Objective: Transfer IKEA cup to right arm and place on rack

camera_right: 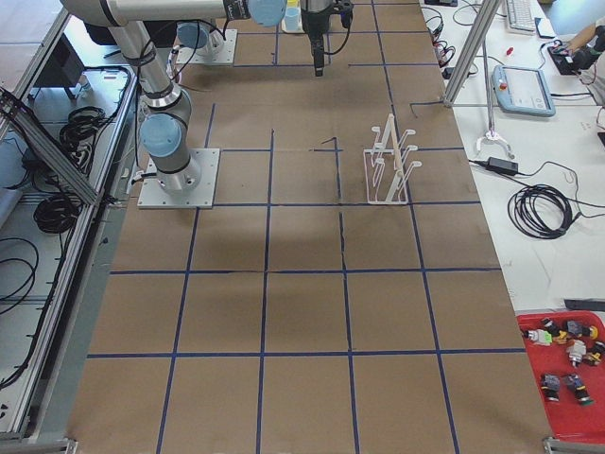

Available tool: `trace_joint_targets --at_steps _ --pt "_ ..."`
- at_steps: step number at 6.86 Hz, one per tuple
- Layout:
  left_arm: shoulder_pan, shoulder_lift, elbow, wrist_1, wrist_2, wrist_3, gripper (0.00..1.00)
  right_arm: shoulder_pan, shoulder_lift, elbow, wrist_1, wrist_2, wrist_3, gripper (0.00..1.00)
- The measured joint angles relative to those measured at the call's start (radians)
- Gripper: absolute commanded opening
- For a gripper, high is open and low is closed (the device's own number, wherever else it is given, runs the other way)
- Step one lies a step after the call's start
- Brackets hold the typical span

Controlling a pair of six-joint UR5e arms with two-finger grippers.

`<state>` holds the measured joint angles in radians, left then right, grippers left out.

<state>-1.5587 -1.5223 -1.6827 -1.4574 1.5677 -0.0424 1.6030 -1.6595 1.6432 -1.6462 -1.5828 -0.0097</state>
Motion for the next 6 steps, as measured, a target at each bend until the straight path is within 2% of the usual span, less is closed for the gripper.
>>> trace_joint_targets --at_steps 3,6 --pt "0.057 0.002 -0.002 0.002 0.007 0.107 1.0 0.0 0.001 -0.008 0.0 -0.009 -0.001 1.0" --pt "0.304 -0.003 -0.003 -0.009 0.005 0.378 1.0 0.0 0.0 -0.009 -0.003 -0.028 -0.001 1.0"
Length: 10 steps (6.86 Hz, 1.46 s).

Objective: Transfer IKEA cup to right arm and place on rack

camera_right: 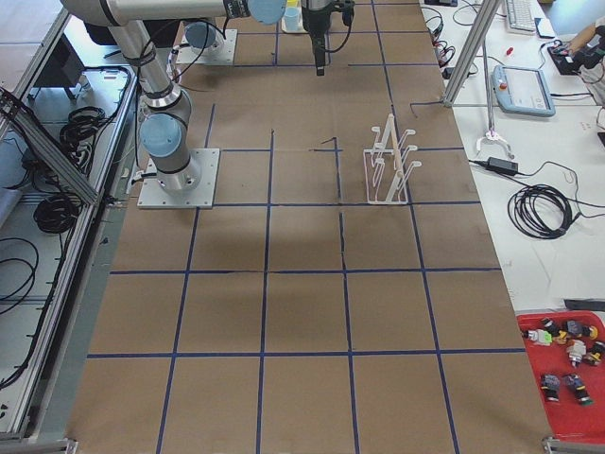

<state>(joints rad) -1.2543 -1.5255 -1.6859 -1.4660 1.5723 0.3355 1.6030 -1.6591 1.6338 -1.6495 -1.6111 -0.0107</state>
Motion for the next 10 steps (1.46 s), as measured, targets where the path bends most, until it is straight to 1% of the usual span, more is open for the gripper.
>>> trace_joint_targets --at_steps 1,2,3,4,8,10 --pt "0.068 -0.008 -0.001 -0.002 -0.001 0.08 1.0 0.0 0.0 0.0 -0.001 -0.001 0.0 1.0" --pt "0.101 -0.017 -0.006 0.001 -0.003 0.113 0.99 0.0 0.0 0.0 -0.001 -0.001 0.0 1.0" --pt "0.114 -0.032 -0.024 0.017 -0.006 0.125 1.0 0.0 0.0 0.0 -0.001 -0.001 0.0 1.0" --pt "0.119 -0.06 -0.056 0.065 -0.008 0.128 1.0 0.0 0.0 0.0 -0.001 -0.001 0.0 1.0" --pt "0.121 -0.2 -0.219 0.375 -0.003 0.128 0.99 0.0 0.002 0.001 0.001 -0.001 0.0 1.0" --pt "0.122 -0.257 -0.259 0.49 -0.001 0.128 0.99 0.0 0.001 0.001 0.002 -0.002 0.001 1.0"
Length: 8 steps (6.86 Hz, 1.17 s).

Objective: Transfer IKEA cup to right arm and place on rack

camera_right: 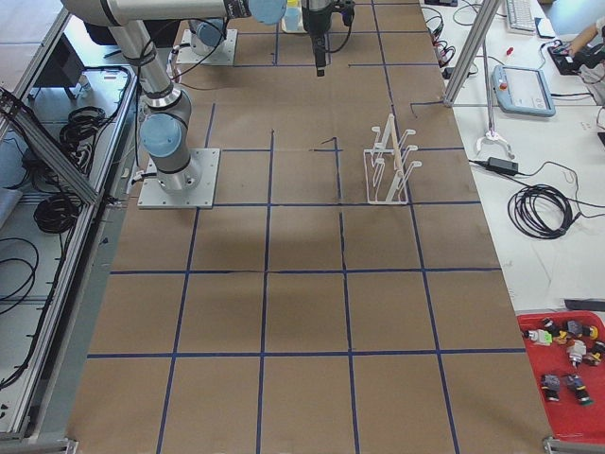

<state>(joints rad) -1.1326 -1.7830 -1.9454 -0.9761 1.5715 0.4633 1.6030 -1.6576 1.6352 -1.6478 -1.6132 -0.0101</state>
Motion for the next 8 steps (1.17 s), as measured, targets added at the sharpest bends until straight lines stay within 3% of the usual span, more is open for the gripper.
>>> trace_joint_targets --at_steps 3,4,5,6,8 --pt "0.0 -0.05 -0.013 0.043 0.003 -0.013 0.99 0.0 0.003 0.001 0.002 0.001 0.001 1.0" --pt "0.0 -0.049 -0.025 0.042 0.004 -0.018 0.88 0.0 0.005 0.001 0.002 0.001 0.001 1.0" --pt "0.0 -0.046 -0.04 0.045 0.004 -0.017 0.68 0.0 0.005 0.001 0.002 0.0 0.001 1.0" --pt "0.0 -0.043 -0.046 0.048 0.006 -0.013 0.39 0.0 0.005 0.001 0.002 0.0 0.001 1.0" --pt "0.002 -0.041 -0.043 0.049 0.008 -0.006 0.07 0.0 0.004 0.002 0.002 0.001 0.001 1.0"
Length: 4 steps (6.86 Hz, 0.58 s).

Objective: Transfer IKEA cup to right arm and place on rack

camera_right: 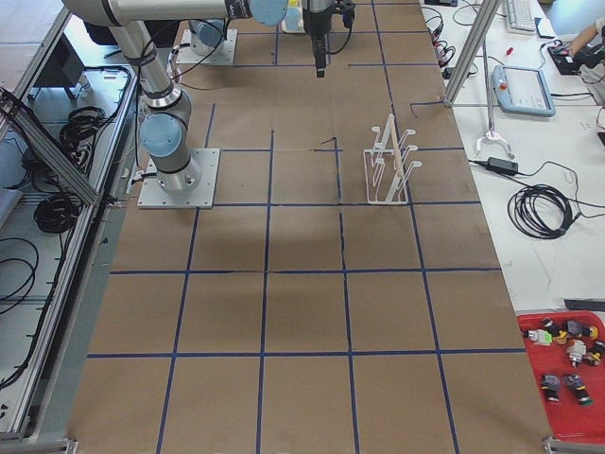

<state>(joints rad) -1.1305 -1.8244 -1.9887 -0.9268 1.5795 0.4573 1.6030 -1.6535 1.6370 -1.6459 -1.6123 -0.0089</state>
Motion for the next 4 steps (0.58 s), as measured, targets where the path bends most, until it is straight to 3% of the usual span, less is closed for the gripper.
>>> trace_joint_targets --at_steps 1,4 --pt "0.001 0.0 0.002 0.001 0.0 0.002 0.0 0.0 -0.002 0.002 0.0 0.001 0.001 1.0" --pt "0.002 0.009 0.028 -0.005 0.027 0.03 0.0 0.0 0.002 0.011 0.001 -0.001 0.001 1.0"
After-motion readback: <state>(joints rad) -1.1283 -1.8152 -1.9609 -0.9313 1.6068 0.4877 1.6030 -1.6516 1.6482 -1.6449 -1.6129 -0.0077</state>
